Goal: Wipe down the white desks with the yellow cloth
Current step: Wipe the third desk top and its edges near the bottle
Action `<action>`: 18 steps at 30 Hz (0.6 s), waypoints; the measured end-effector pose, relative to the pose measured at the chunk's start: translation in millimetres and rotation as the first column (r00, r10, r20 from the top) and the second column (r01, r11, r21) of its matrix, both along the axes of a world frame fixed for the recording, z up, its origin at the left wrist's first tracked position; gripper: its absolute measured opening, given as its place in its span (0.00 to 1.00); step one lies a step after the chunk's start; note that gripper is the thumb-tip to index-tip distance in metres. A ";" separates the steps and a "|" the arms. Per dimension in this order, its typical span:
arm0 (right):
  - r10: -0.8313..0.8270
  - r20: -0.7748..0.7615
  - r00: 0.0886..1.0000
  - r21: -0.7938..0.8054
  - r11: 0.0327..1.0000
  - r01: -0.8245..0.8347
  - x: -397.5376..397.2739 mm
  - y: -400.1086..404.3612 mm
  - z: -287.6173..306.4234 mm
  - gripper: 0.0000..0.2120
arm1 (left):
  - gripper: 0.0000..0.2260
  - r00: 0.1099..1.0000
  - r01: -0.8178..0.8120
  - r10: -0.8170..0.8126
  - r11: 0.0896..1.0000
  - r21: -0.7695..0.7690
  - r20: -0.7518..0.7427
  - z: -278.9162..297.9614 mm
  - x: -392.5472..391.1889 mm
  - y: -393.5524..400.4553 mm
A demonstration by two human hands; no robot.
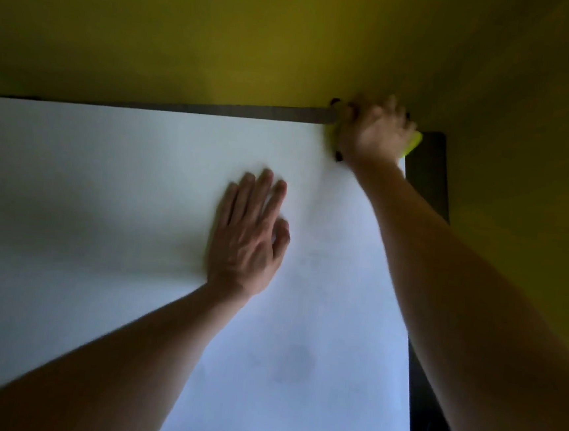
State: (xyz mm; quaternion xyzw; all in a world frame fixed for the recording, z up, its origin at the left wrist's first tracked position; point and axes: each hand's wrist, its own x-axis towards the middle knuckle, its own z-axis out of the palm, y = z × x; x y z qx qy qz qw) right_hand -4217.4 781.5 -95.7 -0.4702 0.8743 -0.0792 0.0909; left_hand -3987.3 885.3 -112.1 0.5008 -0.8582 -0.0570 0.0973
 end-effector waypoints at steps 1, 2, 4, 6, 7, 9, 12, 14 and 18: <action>-0.085 0.018 0.996 -0.003 0.996 0.085 -15.8 7.5 -1.2 0.19 | 0.25 1.000 -0.011 0.010 1.000 0.010 0.011 -1.3 -2.3 -6.6; -0.139 0.053 0.989 -0.018 0.990 0.140 -28.1 16.0 -1.4 0.20 | 0.26 1.000 -0.019 0.019 1.000 0.021 0.020 -1.8 -4.6 -11.1; -0.204 0.165 0.965 -0.067 0.974 0.217 -38.1 33.7 -3.1 0.22 | 0.26 0.999 -0.032 0.031 0.999 0.032 0.032 -0.5 -3.5 -10.4; -0.281 0.245 0.928 -0.109 0.943 0.314 -35.6 51.2 -3.2 0.21 | 0.26 0.999 -0.025 0.024 0.999 0.035 0.023 -1.9 -3.3 -9.3; -0.314 0.255 0.915 -0.111 0.930 0.351 -31.1 62.3 -4.2 0.19 | 0.26 0.999 -0.020 0.019 0.999 0.043 0.027 -1.7 -3.5 -9.4; -0.350 0.226 0.909 -0.113 0.918 0.381 -19.6 88.5 -4.0 0.18 | 0.26 0.999 -0.023 0.022 0.998 0.051 0.025 -0.5 -4.1 -9.9; -0.354 0.107 0.929 -0.076 0.929 0.363 3.3 136.4 -0.1 0.17 | 0.26 1.000 -0.016 0.015 0.996 0.083 0.018 2.7 -3.7 -8.6; -0.332 0.051 0.942 -0.039 0.942 0.334 17.2 164.8 4.3 0.19 | 0.27 1.000 -0.008 0.007 0.993 0.116 0.006 5.9 -1.9 -8.7; -0.296 0.024 0.955 -0.025 0.955 0.296 31.7 206.7 20.0 0.21 | 0.28 1.000 0.013 -0.008 0.973 0.229 -0.025 17.2 5.7 -7.6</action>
